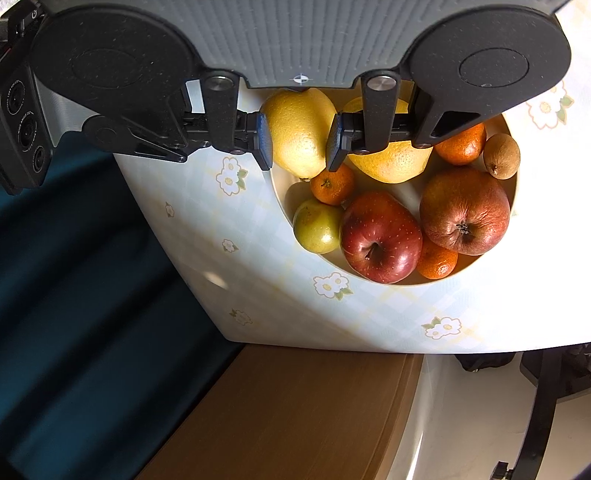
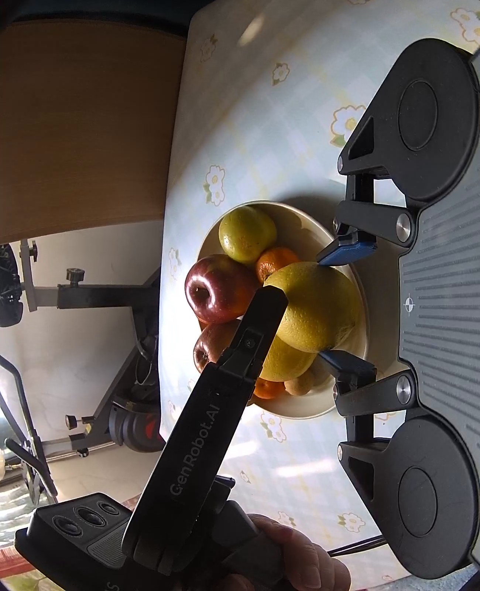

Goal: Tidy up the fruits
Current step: 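Carry the held lemon onto the cream plate with both grippers, then open both grippers to release the lemon on the plate, then move the left gripper to the green fruit while the right gripper approaches the other, then close the left gripper on one green fruit while the right grasps the other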

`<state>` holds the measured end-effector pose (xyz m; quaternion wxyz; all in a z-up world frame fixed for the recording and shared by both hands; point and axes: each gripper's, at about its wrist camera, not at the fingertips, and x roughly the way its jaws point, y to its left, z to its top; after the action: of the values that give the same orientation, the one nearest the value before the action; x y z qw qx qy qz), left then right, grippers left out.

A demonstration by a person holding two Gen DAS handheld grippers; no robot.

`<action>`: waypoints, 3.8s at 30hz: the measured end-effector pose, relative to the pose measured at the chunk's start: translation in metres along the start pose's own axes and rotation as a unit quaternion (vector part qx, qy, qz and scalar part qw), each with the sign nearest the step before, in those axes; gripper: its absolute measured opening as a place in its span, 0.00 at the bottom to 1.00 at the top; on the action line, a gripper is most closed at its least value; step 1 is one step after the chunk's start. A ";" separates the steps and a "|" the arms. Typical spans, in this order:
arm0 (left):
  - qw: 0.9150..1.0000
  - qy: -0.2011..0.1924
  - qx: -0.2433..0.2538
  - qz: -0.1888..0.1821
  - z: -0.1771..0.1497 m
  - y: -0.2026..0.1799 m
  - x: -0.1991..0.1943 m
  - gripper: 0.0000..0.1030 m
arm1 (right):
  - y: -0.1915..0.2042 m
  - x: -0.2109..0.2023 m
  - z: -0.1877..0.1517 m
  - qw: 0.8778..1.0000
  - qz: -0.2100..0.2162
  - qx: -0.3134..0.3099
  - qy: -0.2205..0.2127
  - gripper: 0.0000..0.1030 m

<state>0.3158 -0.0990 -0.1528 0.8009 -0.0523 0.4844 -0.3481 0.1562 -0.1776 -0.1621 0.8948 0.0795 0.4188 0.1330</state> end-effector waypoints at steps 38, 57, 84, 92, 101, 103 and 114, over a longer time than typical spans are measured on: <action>0.984 -0.114 0.026 0.133 -0.078 -0.006 -0.089 0.33 | 0.033 -0.052 -0.037 0.996 -0.050 0.064 -0.044 0.46; 0.991 -0.069 0.060 0.097 -0.142 -0.027 -0.083 0.52 | 0.037 -0.069 -0.067 0.988 -0.095 0.114 -0.036 0.46; 0.990 0.055 0.120 0.048 -0.169 -0.043 -0.034 0.53 | 0.038 -0.071 -0.073 0.988 -0.098 0.118 -0.036 0.46; 0.993 0.055 0.101 0.041 -0.170 -0.034 -0.029 0.48 | 0.038 -0.068 -0.074 0.988 -0.092 0.119 -0.033 0.46; 0.996 -0.011 0.043 0.077 -0.167 -0.008 -0.059 0.48 | 0.046 -0.064 -0.071 0.992 -0.072 0.103 -0.025 0.46; 0.995 -0.029 0.031 0.088 -0.164 -0.002 -0.067 0.48 | 0.049 -0.063 -0.070 0.993 -0.067 0.094 -0.021 0.46; 0.990 -0.086 -0.015 0.113 -0.156 0.018 -0.093 0.48 | 0.071 -0.049 -0.064 0.998 -0.044 0.039 0.014 0.49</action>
<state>0.1716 0.0110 -0.1735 0.8729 -0.0386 0.4218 -0.2420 0.0648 -0.1229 -0.1490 0.8900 0.0940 0.4394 0.0777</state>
